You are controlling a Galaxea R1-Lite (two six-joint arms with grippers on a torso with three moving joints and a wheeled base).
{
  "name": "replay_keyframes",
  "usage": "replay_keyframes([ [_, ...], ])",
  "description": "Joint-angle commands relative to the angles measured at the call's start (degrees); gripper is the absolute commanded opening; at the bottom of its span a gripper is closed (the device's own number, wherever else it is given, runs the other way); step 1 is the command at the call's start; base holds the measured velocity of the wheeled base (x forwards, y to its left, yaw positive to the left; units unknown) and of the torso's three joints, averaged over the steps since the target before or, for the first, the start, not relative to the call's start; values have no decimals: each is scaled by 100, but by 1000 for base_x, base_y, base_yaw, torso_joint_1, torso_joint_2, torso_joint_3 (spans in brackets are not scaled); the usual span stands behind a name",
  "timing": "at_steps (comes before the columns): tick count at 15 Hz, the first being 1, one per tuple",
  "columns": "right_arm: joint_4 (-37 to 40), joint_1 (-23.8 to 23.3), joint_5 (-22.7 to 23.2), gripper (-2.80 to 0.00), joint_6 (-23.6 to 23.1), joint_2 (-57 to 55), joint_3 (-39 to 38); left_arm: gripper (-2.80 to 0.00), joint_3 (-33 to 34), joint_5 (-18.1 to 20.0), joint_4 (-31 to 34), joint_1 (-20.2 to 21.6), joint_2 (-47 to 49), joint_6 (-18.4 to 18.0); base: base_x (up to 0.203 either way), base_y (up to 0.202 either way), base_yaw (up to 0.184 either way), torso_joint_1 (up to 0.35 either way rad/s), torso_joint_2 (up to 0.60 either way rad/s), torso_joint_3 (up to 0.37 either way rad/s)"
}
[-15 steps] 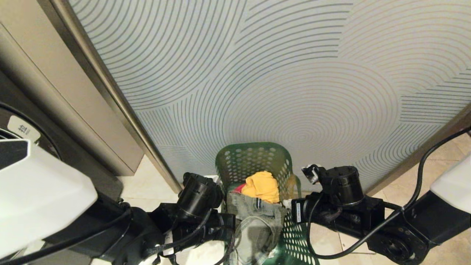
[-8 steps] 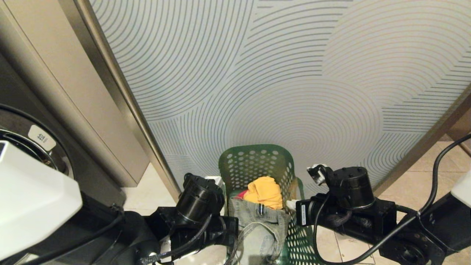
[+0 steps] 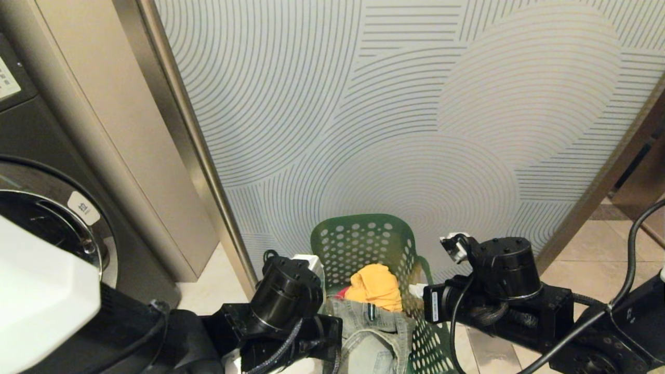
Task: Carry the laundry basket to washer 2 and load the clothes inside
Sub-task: Pick up the clothes basket and put it beside the washing machine
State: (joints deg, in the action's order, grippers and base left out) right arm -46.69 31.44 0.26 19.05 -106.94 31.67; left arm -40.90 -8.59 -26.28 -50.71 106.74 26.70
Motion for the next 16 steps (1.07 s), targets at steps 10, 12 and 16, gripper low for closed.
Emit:
replay_keyframes([
  [10,-68,108,9,-280,1,358,-546,-280,415,-68,-79,-176,-322,309,0,0,0,2,-1,101],
  [12,-77,123,11,-280,-17,392,-705,-280,442,-72,-79,-185,-341,309,0,0,0,0,0,0],
  [16,-86,137,17,-280,-50,481,-766,-280,442,-81,-79,-220,-500,274,0,0,0,0,0,0],
])
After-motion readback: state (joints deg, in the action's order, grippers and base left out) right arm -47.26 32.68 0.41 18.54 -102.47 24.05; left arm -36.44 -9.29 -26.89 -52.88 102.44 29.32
